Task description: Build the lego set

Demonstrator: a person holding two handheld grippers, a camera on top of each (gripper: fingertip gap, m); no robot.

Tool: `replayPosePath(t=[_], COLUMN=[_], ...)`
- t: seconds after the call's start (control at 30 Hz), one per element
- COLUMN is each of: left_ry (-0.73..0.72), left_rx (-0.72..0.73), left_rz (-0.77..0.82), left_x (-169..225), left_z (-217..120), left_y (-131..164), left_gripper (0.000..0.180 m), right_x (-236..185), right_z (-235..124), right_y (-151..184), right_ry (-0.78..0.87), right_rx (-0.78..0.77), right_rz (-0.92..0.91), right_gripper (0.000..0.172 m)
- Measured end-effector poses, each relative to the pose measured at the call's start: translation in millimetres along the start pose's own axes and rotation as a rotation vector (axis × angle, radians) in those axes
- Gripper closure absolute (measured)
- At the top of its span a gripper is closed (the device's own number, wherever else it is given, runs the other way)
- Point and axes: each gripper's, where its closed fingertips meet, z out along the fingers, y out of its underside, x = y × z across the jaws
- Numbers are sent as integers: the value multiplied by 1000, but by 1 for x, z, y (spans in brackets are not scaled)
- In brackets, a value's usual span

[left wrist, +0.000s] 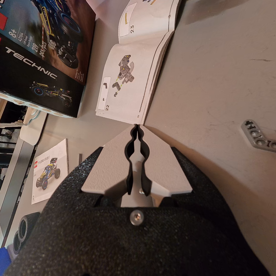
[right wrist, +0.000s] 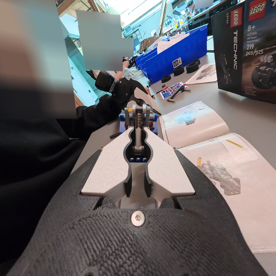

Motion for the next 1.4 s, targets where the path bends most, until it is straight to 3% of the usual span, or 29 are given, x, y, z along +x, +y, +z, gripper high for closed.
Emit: replayPosePath(t=[0.23, 0.4, 0.9, 1.17, 1.4], left_ry=[0, 3, -23, -25, -30], left_rx=[1, 7, -1, 6, -14], left_rz=[-1, -9, 73, 79, 101], left_x=[0, 0, 2, 2, 3], left_z=[0, -1, -1, -1, 0], left_y=[0, 0, -1, -1, 0], left_gripper=[180, 180, 180, 180, 180], right_x=[-3, 3, 1, 7, 18], right_z=[8, 12, 42, 39, 29], right_y=[7, 22, 49, 50, 52], right_ry=[3, 33, 20, 10, 2], right_rx=[-52, -169, -707, -977, -988], right_rz=[-29, -57, -223, -166, -146], right_gripper=[168, 167, 167, 167, 167])
